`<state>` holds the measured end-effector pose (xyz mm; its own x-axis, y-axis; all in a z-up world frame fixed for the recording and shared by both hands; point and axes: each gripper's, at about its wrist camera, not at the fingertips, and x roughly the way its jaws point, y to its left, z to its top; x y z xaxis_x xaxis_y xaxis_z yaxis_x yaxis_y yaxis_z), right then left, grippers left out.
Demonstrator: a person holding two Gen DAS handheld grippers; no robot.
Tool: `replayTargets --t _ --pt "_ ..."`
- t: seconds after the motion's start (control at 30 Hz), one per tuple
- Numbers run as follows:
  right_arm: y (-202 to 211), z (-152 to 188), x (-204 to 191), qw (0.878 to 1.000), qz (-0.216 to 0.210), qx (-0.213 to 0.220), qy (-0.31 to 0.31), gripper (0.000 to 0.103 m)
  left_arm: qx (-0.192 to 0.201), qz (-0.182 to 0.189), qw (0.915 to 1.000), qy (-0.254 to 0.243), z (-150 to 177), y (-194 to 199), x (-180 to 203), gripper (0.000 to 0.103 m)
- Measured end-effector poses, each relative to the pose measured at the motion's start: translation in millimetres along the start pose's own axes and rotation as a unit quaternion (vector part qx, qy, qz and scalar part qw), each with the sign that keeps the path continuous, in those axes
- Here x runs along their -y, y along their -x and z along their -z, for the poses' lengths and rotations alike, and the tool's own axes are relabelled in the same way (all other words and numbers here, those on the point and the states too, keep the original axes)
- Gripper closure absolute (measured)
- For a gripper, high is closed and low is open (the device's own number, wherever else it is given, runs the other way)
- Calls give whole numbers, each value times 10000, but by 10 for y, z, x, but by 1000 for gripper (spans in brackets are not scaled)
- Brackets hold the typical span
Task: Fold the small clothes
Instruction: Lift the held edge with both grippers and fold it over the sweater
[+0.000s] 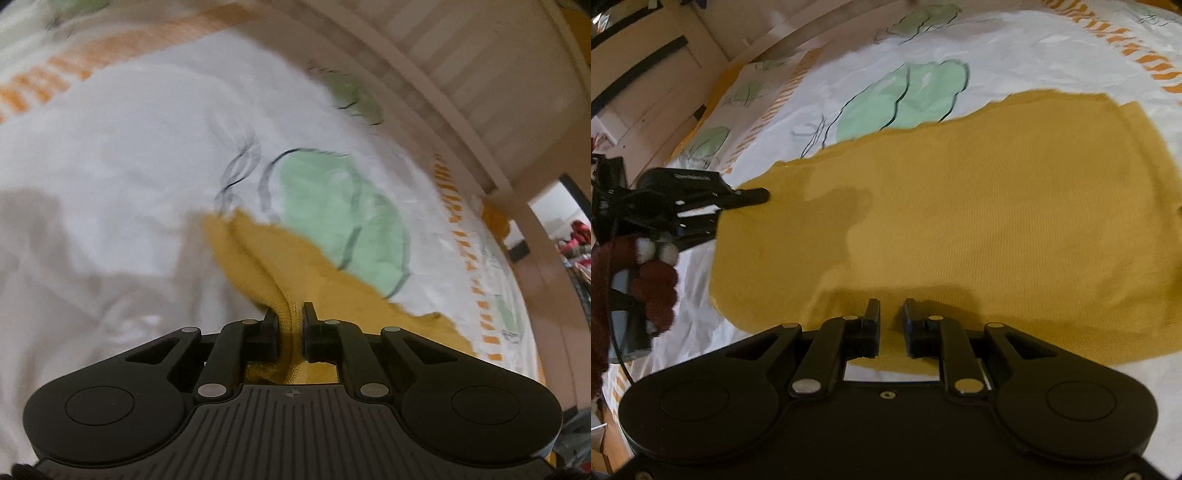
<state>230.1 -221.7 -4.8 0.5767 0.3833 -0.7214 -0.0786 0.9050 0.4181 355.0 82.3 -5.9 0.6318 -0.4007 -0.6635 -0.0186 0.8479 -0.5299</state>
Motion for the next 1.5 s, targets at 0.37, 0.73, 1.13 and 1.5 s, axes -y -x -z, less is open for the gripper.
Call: replayTargets --t 0.37,0.73,1.13,1.5 --pt "786 -335 588 9941 87 762 -767 78 -14 220 9966 -796 101 -39 1452 93" --pt "1532 -527 1150 9780 484 1621 -1221 78 -432 295 9948 -878 824 -887 2469 93" --pt "1787 -489 1442 9696 553 1808 -1551 77 -758 735 9839 -1439 1170 -1019 2802 70" --pt "1633 -465 1416 9725 707 1640 -1493 55 169 662 9732 -2196 973 -233 2607 60"
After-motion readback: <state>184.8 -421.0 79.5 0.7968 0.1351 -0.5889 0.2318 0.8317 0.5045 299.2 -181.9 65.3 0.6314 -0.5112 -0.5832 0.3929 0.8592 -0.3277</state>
